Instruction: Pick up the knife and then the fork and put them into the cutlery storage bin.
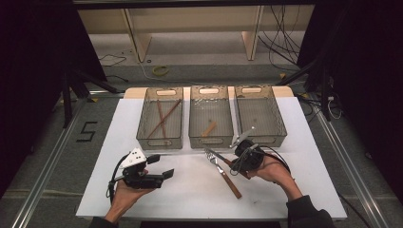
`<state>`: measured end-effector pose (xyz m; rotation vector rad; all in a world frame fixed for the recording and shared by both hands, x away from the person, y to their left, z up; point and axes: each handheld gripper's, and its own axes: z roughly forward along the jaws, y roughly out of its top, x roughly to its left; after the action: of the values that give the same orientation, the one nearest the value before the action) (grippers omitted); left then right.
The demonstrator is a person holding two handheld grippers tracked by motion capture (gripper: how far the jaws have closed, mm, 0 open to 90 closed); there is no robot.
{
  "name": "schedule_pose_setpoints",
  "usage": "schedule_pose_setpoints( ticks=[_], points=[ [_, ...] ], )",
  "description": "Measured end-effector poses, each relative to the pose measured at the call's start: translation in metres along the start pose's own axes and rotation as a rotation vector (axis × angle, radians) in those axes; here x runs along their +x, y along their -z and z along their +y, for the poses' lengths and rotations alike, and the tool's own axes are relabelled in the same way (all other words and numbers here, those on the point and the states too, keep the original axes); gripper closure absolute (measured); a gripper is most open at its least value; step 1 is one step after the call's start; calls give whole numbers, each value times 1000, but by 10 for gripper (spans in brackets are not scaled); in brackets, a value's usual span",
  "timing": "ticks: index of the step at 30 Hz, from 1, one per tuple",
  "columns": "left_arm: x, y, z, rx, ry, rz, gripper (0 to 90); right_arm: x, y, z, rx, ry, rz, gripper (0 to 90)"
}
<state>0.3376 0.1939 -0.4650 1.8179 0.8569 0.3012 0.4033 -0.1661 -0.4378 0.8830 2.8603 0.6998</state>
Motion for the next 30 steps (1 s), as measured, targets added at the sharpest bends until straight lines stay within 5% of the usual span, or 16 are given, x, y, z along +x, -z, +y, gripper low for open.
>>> schedule_pose_setpoints(
  ticks=[9,30],
  points=[
    [1,1,0,-5,6,4,173,-1,5,0,-23,-6,5,775],
    [3,3,0,-25,17,12,172,-25,46,8,-185,-75,-3,776]
  ],
)
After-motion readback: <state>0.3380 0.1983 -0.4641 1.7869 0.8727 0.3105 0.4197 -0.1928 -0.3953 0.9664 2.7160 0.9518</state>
